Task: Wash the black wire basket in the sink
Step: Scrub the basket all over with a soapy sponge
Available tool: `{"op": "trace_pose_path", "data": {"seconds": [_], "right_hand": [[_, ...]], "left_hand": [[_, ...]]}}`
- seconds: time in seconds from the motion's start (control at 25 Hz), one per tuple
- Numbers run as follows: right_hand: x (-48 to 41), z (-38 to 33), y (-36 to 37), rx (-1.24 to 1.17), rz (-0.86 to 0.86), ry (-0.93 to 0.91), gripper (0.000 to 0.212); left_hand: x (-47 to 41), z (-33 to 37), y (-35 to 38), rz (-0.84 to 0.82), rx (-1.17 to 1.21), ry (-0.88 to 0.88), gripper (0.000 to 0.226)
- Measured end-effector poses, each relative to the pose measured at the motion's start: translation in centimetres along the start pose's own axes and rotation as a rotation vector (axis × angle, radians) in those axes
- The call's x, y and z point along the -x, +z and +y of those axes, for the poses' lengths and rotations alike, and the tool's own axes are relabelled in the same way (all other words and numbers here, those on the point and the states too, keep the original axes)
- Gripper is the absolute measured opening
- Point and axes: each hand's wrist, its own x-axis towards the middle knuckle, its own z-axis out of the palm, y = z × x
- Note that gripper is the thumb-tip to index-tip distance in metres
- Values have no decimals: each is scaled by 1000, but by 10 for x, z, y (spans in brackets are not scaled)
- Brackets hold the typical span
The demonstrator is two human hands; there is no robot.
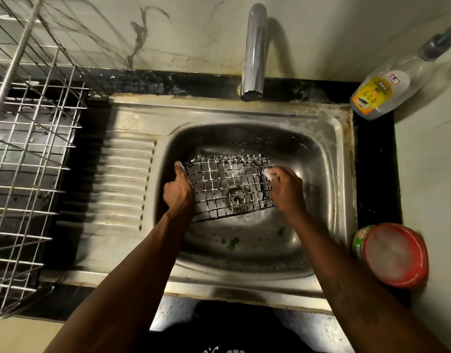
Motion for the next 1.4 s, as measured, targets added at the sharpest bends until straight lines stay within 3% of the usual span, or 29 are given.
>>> {"op": "trace_pose_path", "data": {"seconds": [0.16, 0.32, 0.48, 0.64, 0.68, 0.8, 0.92, 1.04, 1.16, 1.28, 1.4], "right_hand": [[53, 16, -10, 9, 25, 31, 13], [-21, -9, 2, -4, 97, 66, 9], [-66, -17, 13, 30, -117, 73, 20], [2, 6, 1, 142, 44, 38, 18], [24, 12, -3, 143, 18, 45, 17], [58, 18, -12, 148, -59, 197, 13], [74, -7, -18, 112, -11, 373, 9], [89, -44, -13, -19, 103, 263, 9], [85, -79, -3, -157, 279, 18, 11], [90, -103, 5, -174, 181, -243, 14], [79, -71, 2, -109, 232, -104, 17]], "left_hand": [[-4, -6, 2, -40, -40, 20, 92], [-3, -10, 1, -42, -15, 18, 89], [-6, -10, 0, -45, -39, -5, 98], [-8, -7, 1, -57, -55, 11, 100], [-8, -7, 1, -56, -71, 15, 97], [-7, -7, 2, -77, -139, 49, 89], [7, -6, 2, -39, -59, 14, 89], [21, -3, 6, -15, 14, -41, 89], [20, -5, 11, -34, -85, -40, 88], [21, -9, 10, -30, -90, -55, 89], [26, -9, 7, 2, -44, -64, 88]]}}
